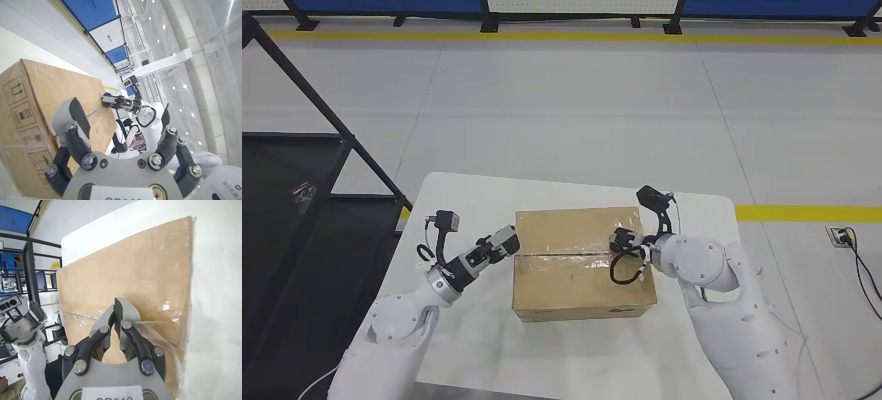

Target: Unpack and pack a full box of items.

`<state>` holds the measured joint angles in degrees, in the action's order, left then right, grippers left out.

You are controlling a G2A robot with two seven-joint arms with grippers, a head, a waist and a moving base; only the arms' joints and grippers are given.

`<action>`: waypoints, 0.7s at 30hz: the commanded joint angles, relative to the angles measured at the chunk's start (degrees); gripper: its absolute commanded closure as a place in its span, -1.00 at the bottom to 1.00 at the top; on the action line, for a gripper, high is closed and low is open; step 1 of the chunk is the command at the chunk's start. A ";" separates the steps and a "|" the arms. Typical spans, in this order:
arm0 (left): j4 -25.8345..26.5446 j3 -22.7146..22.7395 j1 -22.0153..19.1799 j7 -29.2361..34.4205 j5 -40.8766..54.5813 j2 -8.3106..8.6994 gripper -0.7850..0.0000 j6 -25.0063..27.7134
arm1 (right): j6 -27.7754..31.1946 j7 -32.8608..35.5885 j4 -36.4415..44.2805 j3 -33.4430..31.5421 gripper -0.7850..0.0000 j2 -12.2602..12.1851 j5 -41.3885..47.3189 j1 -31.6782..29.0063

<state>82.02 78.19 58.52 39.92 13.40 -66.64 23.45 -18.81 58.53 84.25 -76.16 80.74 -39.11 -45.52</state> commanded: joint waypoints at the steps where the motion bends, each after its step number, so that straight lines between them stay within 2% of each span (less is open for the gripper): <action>1: -0.30 0.03 -0.09 0.17 0.16 0.03 -1.00 0.09 | 0.28 0.08 0.08 -1.34 0.99 -0.33 0.41 -0.78; 12: -1.33 -0.76 -0.96 0.89 0.46 0.04 -1.00 0.13 | 1.64 -1.65 4.48 -8.51 1.00 -1.92 4.91 -5.90; 21: -1.62 -1.64 -1.51 1.05 0.29 -0.01 -1.00 0.21 | 2.53 -3.33 -0.62 -11.28 1.00 -2.62 9.91 -5.19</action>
<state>80.42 76.61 57.03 40.95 13.78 -66.66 23.65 -16.53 55.41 84.45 -87.11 78.20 -29.82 -50.85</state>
